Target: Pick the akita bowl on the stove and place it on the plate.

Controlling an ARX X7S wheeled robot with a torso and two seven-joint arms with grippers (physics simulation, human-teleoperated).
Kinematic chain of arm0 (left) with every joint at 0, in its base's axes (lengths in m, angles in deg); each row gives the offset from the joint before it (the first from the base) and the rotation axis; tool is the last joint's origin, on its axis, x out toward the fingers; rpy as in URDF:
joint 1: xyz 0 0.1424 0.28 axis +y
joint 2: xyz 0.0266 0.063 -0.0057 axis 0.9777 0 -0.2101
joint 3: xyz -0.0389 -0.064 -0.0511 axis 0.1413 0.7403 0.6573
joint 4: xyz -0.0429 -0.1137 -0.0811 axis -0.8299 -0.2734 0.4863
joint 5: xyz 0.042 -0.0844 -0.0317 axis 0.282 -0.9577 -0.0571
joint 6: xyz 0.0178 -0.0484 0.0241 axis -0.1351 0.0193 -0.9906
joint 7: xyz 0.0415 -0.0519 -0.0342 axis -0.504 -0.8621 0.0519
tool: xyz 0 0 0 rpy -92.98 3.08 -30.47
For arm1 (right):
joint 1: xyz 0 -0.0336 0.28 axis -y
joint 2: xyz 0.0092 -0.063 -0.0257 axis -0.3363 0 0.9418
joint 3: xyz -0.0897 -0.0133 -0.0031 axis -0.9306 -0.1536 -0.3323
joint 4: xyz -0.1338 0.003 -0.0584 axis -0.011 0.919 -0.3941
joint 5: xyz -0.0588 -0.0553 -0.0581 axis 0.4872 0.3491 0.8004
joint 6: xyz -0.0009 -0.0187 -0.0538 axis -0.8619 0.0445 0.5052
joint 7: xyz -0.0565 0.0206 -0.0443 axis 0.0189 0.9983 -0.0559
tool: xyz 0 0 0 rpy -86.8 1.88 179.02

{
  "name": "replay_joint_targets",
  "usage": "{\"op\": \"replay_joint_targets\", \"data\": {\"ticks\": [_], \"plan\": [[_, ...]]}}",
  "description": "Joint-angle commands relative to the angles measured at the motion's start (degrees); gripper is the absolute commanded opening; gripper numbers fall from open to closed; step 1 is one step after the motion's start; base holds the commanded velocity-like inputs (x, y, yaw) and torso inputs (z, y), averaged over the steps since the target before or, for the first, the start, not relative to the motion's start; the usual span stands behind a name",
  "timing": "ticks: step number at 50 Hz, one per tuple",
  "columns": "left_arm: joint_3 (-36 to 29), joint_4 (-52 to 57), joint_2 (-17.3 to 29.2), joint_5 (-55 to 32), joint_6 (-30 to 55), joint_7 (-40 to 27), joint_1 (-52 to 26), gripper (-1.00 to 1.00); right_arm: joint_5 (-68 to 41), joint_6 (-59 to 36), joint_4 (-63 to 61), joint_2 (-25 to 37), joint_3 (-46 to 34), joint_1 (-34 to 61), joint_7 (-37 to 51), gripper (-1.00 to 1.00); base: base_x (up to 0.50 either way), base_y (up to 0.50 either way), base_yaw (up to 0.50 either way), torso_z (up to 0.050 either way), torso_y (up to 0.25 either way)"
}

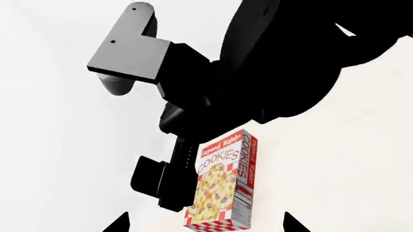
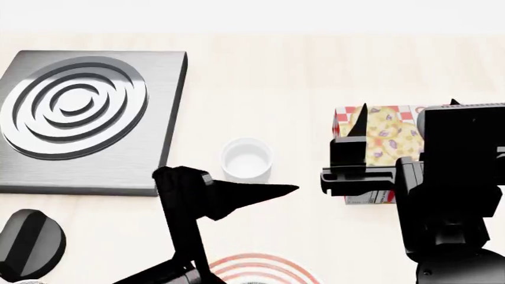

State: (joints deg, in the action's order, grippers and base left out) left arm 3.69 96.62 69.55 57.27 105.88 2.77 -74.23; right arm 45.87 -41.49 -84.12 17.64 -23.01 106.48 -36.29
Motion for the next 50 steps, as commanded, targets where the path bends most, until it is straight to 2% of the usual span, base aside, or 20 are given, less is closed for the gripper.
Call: {"op": "replay_joint_targets", "data": {"ticks": [1, 22, 28, 50], "plan": [[10.1, -0.2, -2.0, -3.5, 1.2, -0.3, 1.8, 1.00, -0.1, 0.1, 0.0, 0.1, -0.2, 0.0, 0.2, 1.00, 0.00, 0.00, 0.00, 0.000, 0.000], [23.7, -1.5, -5.4, -8.1, 4.2, -0.5, 2.2, 1.00, -0.5, 0.1, -0.1, 0.4, -0.3, 0.0, 0.5, 1.00, 0.00, 0.00, 0.00, 0.000, 0.000], [30.9, -2.4, -7.8, -10.4, 5.5, -0.9, 3.4, 1.00, -0.5, 0.4, 0.1, 0.4, -0.4, 0.0, 0.5, 1.00, 0.00, 0.00, 0.00, 0.000, 0.000], [42.1, -4.6, -10.7, -13.7, 6.6, -2.2, 4.7, 1.00, -0.8, 0.6, 0.2, 0.7, -0.6, 0.0, 0.7, 1.00, 0.00, 0.00, 0.00, 0.000, 0.000]]}}
